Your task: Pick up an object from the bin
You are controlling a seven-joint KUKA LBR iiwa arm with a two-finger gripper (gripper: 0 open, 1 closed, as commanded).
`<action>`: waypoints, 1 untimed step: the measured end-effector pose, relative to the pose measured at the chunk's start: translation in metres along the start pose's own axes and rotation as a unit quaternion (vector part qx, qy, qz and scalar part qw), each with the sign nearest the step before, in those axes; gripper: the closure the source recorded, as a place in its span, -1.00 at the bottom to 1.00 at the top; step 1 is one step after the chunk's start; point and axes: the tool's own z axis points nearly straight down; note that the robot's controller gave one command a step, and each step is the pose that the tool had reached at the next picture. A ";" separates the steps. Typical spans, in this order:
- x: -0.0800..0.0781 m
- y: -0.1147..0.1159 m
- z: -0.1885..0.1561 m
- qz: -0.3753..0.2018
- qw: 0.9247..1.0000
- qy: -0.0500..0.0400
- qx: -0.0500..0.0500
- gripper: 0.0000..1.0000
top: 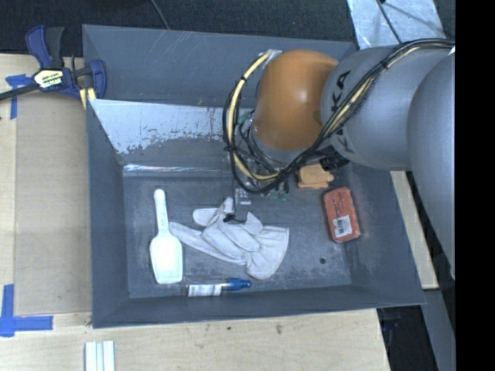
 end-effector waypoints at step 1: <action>0.017 -0.010 0.041 0.017 1.000 0.004 0.000 -1.00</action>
Offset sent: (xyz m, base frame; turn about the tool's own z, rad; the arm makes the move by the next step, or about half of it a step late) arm -0.0233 0.0150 -0.0622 0.0206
